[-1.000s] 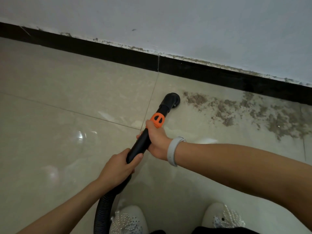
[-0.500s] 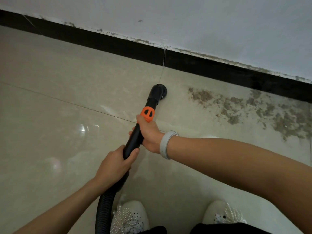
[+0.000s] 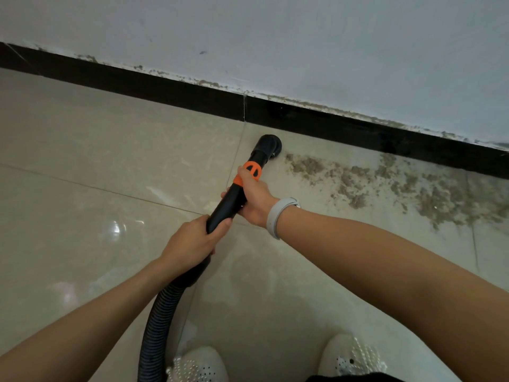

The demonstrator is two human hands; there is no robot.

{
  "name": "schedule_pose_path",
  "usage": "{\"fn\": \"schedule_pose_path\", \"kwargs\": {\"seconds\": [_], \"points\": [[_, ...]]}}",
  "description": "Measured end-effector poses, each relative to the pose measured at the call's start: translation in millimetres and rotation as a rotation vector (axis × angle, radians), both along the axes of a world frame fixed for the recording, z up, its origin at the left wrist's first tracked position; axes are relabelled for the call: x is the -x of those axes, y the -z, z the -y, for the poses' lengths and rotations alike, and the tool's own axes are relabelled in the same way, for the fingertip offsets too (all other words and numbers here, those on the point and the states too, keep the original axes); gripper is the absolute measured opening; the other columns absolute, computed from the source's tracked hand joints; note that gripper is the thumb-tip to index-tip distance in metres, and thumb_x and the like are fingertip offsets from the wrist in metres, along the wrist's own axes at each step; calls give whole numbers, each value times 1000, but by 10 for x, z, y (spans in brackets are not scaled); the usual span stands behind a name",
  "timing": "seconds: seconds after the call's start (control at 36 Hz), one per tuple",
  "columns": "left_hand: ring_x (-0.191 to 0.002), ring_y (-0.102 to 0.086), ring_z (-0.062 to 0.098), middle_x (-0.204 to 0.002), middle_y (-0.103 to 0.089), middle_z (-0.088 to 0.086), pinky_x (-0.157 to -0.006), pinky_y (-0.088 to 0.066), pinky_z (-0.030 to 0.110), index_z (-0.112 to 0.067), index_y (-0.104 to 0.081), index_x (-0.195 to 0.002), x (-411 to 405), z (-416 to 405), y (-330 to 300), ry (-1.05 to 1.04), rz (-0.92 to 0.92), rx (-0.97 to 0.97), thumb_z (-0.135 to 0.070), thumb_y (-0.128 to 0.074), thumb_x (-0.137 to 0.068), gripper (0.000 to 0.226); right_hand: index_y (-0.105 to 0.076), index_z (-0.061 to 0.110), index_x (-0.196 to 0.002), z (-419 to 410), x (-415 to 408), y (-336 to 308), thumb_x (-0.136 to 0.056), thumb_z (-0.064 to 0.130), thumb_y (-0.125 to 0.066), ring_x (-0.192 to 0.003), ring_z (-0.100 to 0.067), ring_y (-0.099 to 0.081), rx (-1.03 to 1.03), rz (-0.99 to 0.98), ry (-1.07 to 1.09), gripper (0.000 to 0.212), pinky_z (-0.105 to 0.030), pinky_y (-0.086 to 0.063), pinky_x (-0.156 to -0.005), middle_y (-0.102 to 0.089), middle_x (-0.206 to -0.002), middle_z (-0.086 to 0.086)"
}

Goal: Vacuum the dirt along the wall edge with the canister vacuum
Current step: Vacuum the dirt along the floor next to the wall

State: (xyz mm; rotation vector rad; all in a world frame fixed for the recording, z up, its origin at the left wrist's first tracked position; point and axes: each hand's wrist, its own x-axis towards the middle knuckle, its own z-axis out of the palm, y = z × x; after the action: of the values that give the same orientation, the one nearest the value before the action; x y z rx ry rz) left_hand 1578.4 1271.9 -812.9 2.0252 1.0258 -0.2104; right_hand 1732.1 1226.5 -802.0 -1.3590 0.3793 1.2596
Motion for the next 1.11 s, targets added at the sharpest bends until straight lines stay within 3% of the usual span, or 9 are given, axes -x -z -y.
{"fn": "schedule_pose_path", "kwargs": {"seconds": [0.11,0.19,0.31,0.47,0.64,0.92,1.03,1.11], "points": [[-50,-64,9,-58,-67,0,-62,-58,38,-24,-56,-79,88,35,2,24,22,39,-64,-46,-87,43,-42,11,-93,8,-132,-7,-97,33,-57,-69,-29,-63,6,-1,96,27,-46,-55,-68,-55,-91,-14],[-52,-65,11,-60,-67,1,-62,-58,36,-23,-56,-81,127,84,-2,41,28,74,-65,-45,-86,44,-40,9,-99,22,-153,-13,-97,33,-55,-64,-28,-63,6,-32,140,28,-43,-56,-61,-53,-89,-15],[-53,-65,11,-61,-66,1,-60,-57,33,-25,-54,-82,160,107,-1,67,19,64,-57,-47,-91,35,-40,12,-91,11,-87,16,-99,33,-51,-57,-23,-59,64,16,129,25,-37,-57,-55,-52,-83,-11],[-53,-64,9,-62,-67,0,-61,-56,32,-26,-56,-84,338,198,-6,110,-1,103,-54,-50,-91,29,-43,10,-112,164,74,152,-99,35,-47,-58,-22,-62,155,30,118,28,-44,-60,-75,-56,-81,-9],[-56,-64,10,-64,-67,1,-64,-56,34,-28,-55,-82,404,308,37,172,-34,109,-55,-51,-90,29,-41,13,-104,382,134,308,-99,39,-45,-62,-24,-64,189,40,125,26,-45,-59,-76,-57,-79,-8],[-52,-65,12,-58,-68,1,-62,-56,36,-18,-60,-79,44,87,86,3,51,82,-60,-49,-88,44,-37,9,-115,-87,-258,192,-100,36,-47,-72,-29,-64,105,112,29,32,-52,-56,-84,-56,-93,-13],[-50,-65,11,-57,-68,-1,-57,-50,28,-18,-59,-78,-59,-28,100,-5,69,95,-60,-48,-90,45,-40,7,-106,-185,-374,136,-101,35,-46,-64,-27,-64,118,134,12,29,-53,-57,-83,-56,-85,-12],[-50,-64,11,-57,-68,-2,-56,-48,26,-17,-59,-80,-141,-41,113,4,83,112,-63,-46,-89,49,-40,11,-87,-199,-452,109,-101,35,-45,-79,-30,-66,137,153,-12,29,-53,-56,-85,-57,-87,-13]]}}
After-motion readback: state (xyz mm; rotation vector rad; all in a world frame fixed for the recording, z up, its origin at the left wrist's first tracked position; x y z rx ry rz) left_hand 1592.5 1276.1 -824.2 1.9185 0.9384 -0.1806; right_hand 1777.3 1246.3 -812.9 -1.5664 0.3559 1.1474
